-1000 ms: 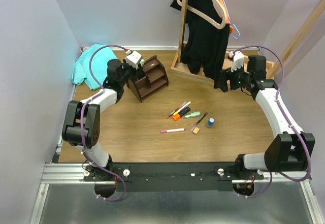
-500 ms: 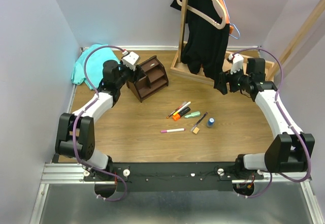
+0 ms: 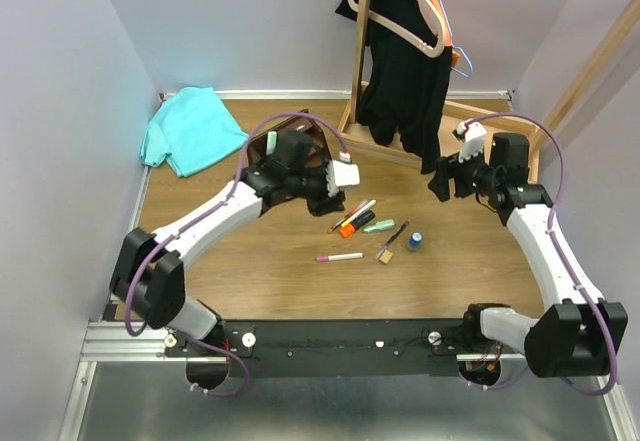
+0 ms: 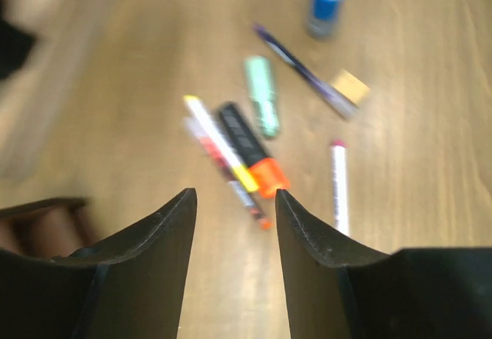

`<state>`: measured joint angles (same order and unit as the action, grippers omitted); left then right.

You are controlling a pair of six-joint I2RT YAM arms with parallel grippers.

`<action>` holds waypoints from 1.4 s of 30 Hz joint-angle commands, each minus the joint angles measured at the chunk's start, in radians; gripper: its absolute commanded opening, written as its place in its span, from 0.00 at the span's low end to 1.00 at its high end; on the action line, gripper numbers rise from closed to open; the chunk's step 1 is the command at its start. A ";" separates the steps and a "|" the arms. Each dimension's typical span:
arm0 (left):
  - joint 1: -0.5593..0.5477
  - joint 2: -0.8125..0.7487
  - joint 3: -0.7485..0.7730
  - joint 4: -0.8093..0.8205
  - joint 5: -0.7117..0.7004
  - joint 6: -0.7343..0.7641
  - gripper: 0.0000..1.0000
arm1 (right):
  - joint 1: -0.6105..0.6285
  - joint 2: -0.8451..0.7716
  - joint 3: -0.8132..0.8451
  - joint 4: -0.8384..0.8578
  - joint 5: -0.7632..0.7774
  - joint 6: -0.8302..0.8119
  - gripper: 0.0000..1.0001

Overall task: Sort the stationery into containers
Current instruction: Place the pen in the storage box, then pick up the pen from the center of the board.

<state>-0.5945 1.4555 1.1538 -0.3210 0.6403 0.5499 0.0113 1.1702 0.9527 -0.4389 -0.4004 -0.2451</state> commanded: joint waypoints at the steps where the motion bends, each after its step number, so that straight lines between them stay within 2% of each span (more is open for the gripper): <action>1: -0.099 0.091 -0.025 -0.132 -0.054 0.111 0.53 | -0.002 -0.069 -0.060 -0.007 0.026 -0.013 0.82; 4: -0.136 0.169 0.044 -0.124 -0.080 0.139 0.53 | -0.002 -0.113 -0.066 -0.029 0.035 -0.036 0.82; 11: -0.172 0.379 0.271 -0.248 -0.083 0.226 0.54 | -0.002 -0.214 -0.110 -0.090 0.067 -0.054 0.82; 15: -0.172 0.454 0.357 -0.279 -0.090 0.220 0.54 | -0.002 -0.257 -0.138 -0.124 0.071 -0.089 0.82; 22: -0.172 0.542 0.437 -0.270 -0.162 0.122 0.52 | -0.002 -0.277 -0.137 -0.147 0.057 -0.112 0.82; 30: -0.172 0.513 0.373 -0.268 -0.203 0.064 0.39 | -0.002 -0.253 -0.123 -0.136 0.046 -0.137 0.82; 35: -0.172 0.477 0.285 -0.296 -0.238 0.010 0.36 | -0.002 -0.241 -0.121 -0.127 0.041 -0.140 0.82; 42: -0.172 0.434 0.172 -0.244 -0.277 -0.076 0.36 | -0.002 -0.241 -0.117 -0.138 -0.006 -0.166 0.82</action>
<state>-0.7616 1.9453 1.3666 -0.5777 0.4099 0.5423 0.0113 0.9287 0.8215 -0.5625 -0.3538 -0.3683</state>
